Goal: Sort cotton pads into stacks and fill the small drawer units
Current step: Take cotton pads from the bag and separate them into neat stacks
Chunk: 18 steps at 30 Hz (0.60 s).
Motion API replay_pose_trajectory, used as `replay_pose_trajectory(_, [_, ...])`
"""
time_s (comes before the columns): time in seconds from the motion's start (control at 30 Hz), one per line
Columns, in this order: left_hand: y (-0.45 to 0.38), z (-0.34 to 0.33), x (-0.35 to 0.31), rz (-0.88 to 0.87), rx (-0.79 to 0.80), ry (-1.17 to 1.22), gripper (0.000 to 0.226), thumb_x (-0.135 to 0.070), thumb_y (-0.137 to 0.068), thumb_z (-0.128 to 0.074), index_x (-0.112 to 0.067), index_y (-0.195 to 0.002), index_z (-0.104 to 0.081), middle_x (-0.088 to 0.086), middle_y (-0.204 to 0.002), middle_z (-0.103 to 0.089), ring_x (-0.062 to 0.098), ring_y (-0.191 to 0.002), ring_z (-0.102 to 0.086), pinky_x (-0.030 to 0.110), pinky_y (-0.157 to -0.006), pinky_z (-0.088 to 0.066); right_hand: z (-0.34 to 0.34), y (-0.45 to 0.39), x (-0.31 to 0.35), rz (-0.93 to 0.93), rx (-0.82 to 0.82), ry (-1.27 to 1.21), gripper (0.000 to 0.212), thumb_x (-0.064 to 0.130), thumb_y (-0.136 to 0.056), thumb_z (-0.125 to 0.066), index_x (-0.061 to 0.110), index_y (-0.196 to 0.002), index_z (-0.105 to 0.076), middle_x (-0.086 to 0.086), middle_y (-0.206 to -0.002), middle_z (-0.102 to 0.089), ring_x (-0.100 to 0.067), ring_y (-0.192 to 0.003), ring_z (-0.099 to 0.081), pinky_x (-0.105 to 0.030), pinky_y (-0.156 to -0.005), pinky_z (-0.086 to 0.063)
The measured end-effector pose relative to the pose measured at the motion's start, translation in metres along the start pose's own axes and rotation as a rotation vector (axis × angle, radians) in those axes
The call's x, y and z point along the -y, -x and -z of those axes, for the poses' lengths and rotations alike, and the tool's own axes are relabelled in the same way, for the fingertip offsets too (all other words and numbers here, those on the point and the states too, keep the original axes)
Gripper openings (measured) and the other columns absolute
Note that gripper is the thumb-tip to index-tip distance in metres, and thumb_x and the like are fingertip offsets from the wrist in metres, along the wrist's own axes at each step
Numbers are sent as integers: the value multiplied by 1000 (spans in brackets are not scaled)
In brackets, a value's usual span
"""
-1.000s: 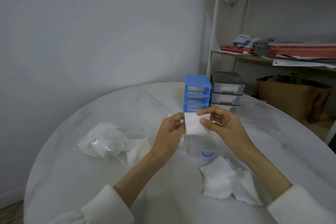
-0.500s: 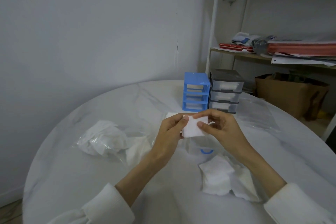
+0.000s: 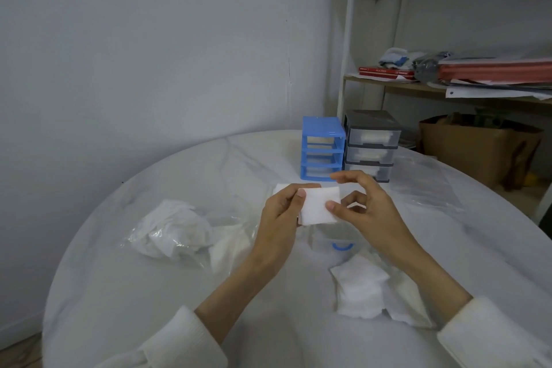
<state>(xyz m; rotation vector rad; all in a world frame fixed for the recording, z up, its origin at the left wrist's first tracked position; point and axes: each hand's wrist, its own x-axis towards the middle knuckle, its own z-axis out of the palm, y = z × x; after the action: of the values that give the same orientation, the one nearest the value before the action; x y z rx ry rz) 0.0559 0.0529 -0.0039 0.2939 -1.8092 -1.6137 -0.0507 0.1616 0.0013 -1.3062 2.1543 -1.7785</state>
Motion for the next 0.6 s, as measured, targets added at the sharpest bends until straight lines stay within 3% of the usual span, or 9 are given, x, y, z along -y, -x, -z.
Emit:
replay_pose_trajectory(0.13, [0, 2, -1, 18, -9, 30, 23, -15, -99, -42, -19, -104, -64, 1, -103, -64, 11, -90, -62, 17, -68, -52, 0, 1, 1, -40, 25, -52, 34, 16, -80, -71, 30, -106, -55, 15, -92, -55, 0, -65, -56, -12, -67, -50])
replay_pose_trajectory(0.33, [-2, 3, 5, 24, 27, 38, 28, 0, -88, -58, -9, -115, -59, 3, -86, -68, 5, -70, -67, 16, -64, -52, 4, 1, 3, -58, 60, -48, 23, 16, -82, -69, 26, -100, -59, 7, -88, -57, -4, -63, -55, -15, -60, -48])
replay_pose_trajectory(0.5, [-5, 4, 13, -39, -24, -39, 21, 1, -89, -57, -14, -101, -65, 3, -88, -70, 8, -76, -67, 20, -69, -51, 21, -1, 7, -60, 207, 90, 5, 13, -84, -67, 14, -86, -63, -9, -79, -64, -9, -55, -52, -19, -57, -46])
replay_pose_trajectory(0.6, [-5, 4, 14, -69, -50, -103, 17, -3, -90, -58, -19, -90, -66, 1, -82, -69, 11, -75, -65, 24, -69, -51, 34, 2, 10, -106, 330, 110, 7, 15, -83, -68, 9, -80, -66, -2, -63, -61, -10, -49, -49, -22, -58, -44])
